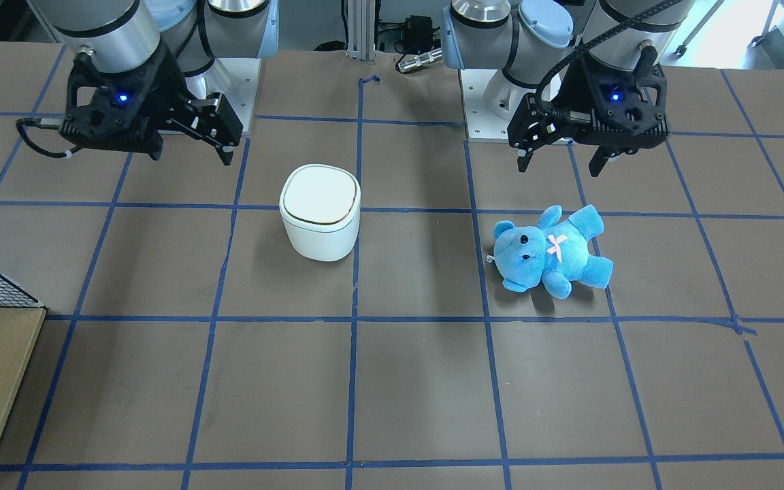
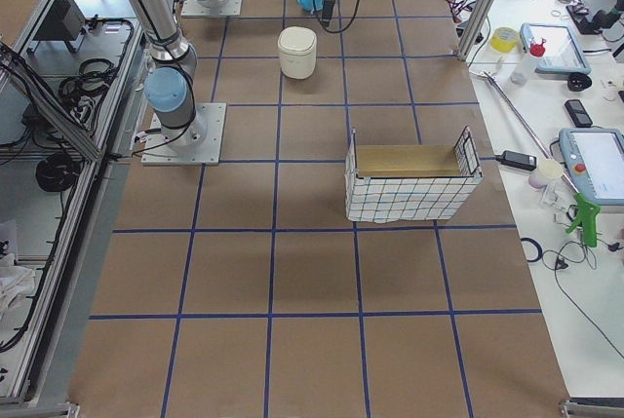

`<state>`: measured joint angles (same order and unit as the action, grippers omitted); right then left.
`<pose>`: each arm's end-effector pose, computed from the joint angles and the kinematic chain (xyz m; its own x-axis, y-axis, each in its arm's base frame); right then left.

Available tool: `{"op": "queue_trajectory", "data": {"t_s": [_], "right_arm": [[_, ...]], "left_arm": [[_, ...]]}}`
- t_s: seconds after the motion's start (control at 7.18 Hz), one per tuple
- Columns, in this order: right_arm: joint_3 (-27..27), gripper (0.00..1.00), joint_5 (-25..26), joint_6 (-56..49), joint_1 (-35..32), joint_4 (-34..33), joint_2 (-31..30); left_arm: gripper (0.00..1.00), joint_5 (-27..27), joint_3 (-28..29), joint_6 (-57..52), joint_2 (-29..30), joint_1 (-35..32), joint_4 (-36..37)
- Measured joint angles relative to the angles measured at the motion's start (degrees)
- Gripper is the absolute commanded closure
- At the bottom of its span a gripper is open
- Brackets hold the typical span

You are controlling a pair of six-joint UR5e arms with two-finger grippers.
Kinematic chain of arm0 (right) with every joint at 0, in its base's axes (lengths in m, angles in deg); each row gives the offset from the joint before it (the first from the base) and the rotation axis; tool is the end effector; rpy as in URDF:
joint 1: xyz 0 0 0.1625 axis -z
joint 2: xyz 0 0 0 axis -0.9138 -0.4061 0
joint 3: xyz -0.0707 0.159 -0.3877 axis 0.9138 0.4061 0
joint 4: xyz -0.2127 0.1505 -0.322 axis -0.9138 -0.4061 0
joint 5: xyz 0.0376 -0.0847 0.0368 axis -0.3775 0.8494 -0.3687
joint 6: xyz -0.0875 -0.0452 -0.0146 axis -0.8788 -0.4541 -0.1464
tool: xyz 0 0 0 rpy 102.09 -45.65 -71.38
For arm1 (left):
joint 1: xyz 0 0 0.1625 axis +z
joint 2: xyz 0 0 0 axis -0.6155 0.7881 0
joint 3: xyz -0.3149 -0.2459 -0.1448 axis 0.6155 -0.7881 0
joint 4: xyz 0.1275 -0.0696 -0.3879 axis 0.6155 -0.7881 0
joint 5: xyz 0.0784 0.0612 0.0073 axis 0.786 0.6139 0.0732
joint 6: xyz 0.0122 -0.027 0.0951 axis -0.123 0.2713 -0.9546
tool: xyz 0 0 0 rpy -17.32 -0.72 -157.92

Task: Open trash can with right arm
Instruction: 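Move the right gripper down onto the white trash can lid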

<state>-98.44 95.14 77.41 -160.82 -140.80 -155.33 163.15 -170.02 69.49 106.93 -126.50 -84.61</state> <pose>0.1804 -0.4750 0.4931 -0.9905 0.1268 -0.0527 0.1223 0.9892 0.0813 -0.1210 -0.4773 0.5023 -0.9991 0.0414 -0.0027 0.0415 0.9981 -0.0459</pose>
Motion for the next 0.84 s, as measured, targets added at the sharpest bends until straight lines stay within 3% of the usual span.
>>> {"op": "queue_trajectory", "data": {"t_s": [0.14, 0.56, 0.84], "right_arm": [[0.0, 1.0, 0.0, 5.4, -4.0, -0.2, 0.5], [-2.8, 1.0, -1.7, 13.8, -11.6, -0.8, 2.2], [-10.6, 1.0, -6.4, 13.5, -12.6, -6.5, 2.2]], "left_arm": [[0.0, 0.0, 0.0, 0.0, 0.0, 0.0, 0.0], [0.0, -0.1, 0.0, 0.0, 0.0, 0.0, 0.0], [0.0, 0.0, 0.0, 0.0, 0.0, 0.0, 0.0]]}}
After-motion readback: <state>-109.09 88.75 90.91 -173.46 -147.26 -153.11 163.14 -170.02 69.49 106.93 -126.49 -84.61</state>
